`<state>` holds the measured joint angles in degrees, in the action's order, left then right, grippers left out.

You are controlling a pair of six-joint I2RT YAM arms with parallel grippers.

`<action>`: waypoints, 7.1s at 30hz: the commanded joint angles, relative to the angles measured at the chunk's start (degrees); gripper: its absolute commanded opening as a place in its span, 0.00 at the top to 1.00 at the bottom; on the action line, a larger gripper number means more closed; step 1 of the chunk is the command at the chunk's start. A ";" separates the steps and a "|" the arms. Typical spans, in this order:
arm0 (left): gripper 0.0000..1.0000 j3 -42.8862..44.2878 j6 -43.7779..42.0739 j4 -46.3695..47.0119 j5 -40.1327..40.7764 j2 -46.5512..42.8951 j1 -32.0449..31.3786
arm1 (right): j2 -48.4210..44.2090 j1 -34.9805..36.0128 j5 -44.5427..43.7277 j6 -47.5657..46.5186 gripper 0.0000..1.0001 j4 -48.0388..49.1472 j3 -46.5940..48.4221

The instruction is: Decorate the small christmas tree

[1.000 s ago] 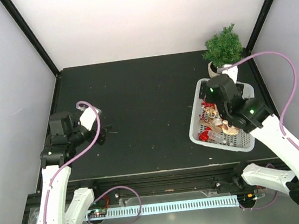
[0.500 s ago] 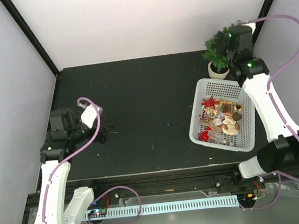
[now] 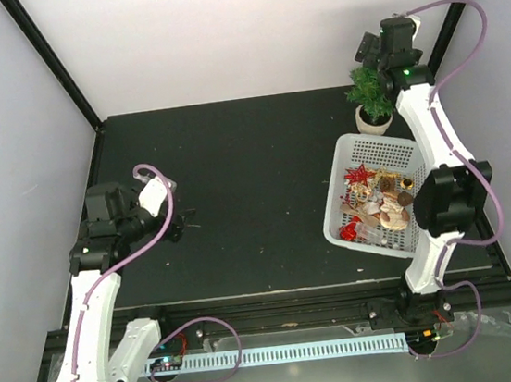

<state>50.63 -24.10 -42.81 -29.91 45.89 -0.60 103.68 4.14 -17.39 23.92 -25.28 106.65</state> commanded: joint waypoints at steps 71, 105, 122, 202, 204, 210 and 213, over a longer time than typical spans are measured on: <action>0.01 10.54 2.37 -4.56 6.11 -9.06 -0.18 | -11.61 41.87 7.30 -6.98 0.62 -0.11 -17.47; 0.01 15.64 -0.24 -12.33 7.14 13.29 -9.66 | -27.41 8.96 17.86 16.04 0.52 -15.81 -53.10; 0.01 16.65 3.09 -11.36 11.28 15.64 -16.65 | -37.96 0.87 9.77 25.09 0.54 -33.11 -55.08; 0.01 62.95 9.93 -2.02 1.39 47.93 -45.54 | -50.34 -1.42 50.50 34.17 0.99 -3.27 -26.18; 0.01 63.03 11.72 0.18 0.22 50.08 -45.56 | -49.51 -1.41 51.19 34.88 0.99 -2.04 -25.04; 0.01 63.71 14.99 5.45 1.00 55.87 -46.48 | -47.14 -1.07 52.43 36.77 0.99 0.01 -19.52; 0.01 64.61 15.67 6.42 0.88 58.32 -46.91 | -45.80 -0.98 52.78 36.77 0.99 -0.18 -16.56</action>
<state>112.05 -11.35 -40.53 -27.92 102.39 -46.57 57.01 2.70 33.50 59.33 -28.23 86.11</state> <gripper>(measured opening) 0.990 0.017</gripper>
